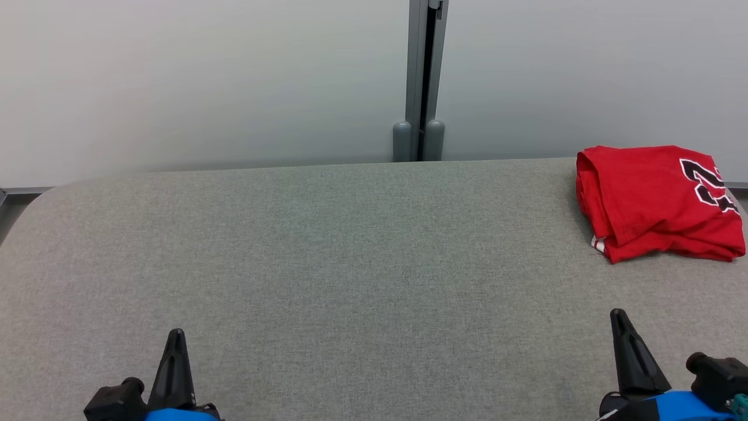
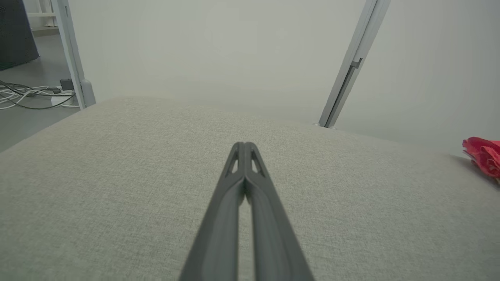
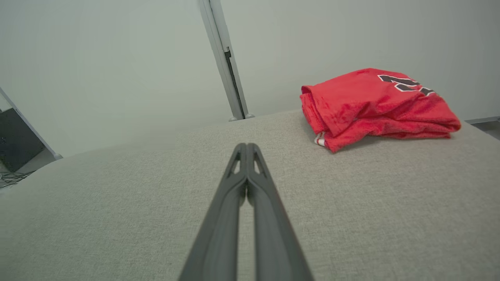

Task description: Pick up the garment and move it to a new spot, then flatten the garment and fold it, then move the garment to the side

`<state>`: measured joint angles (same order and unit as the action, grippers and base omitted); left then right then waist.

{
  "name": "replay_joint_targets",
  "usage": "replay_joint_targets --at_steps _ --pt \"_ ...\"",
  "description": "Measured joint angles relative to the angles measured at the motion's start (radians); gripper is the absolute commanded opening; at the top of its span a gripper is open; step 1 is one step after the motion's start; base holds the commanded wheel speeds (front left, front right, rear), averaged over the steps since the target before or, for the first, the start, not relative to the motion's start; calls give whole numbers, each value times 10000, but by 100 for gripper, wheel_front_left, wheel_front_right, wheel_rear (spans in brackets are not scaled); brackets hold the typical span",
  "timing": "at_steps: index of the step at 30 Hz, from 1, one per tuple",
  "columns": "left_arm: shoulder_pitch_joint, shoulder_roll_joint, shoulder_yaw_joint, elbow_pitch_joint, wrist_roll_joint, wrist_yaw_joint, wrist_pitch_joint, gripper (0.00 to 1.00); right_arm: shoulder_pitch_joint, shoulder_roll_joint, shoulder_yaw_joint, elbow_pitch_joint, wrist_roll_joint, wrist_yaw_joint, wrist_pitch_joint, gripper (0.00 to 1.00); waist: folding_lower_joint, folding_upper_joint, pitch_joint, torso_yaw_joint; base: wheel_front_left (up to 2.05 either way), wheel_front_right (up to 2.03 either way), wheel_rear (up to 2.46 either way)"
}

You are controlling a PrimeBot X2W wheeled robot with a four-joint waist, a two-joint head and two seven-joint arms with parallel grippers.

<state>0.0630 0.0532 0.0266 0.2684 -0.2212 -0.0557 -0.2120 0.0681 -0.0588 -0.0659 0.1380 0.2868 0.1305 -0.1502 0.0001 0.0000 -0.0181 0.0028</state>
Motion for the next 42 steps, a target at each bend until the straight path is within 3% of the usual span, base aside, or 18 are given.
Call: replay_joint_targets --at_steps 20,42 --pt "-302 -10 205 -94 -3620 -211 786 0 -312 27 -92 255 3407 0 665 0 0 0 36 -5 0 0 0" --pt "-704 -13 366 -125 -6763 -347 1526 0 -774 42 -209 497 6410 0 1244 0 0 0 76 -10 0 0 0"
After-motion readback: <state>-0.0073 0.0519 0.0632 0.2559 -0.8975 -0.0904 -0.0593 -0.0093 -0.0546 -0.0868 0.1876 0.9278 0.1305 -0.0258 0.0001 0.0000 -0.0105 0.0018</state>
